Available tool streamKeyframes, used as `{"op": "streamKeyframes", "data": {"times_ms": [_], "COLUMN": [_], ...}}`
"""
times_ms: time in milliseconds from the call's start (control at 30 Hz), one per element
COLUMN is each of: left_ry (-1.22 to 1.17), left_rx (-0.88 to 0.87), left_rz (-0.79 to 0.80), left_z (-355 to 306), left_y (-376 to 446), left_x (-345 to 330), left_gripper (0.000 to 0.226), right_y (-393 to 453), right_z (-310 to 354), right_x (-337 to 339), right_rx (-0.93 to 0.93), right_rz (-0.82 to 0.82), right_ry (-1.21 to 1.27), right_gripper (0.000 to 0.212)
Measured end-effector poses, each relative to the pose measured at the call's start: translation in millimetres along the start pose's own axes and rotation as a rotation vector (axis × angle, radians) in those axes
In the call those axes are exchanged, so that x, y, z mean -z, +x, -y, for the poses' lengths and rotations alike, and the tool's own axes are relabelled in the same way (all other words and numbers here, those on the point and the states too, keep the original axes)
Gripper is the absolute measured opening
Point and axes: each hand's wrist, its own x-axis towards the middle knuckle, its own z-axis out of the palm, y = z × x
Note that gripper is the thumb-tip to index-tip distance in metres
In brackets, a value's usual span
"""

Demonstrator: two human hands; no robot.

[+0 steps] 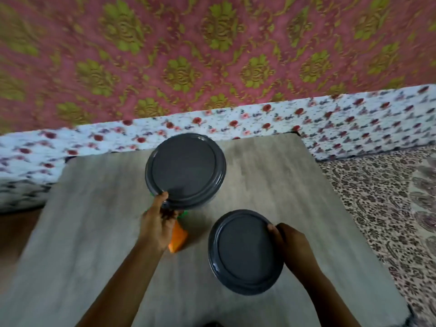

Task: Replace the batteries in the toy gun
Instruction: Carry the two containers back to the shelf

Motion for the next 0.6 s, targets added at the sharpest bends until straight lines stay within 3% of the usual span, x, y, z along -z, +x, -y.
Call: {"op": "streamKeyframes", "data": {"times_ms": [300,600], "left_ry": [-0.065,-0.144], "left_rx": [-0.034,-0.089], "left_rz": [-0.059,-0.189], "left_z": [-46,-52], "left_y": [-19,-34], "left_x": [124,172], "left_gripper": [0.008,0.009], "right_y": [-56,-46], "right_z": [50,82], "right_x": [-80,-83], "right_rx": [-0.038,0.068], "right_rz": [-0.113,-0.154], "right_ry": [0.038,0.088], "right_gripper": [0.045,0.042]}}
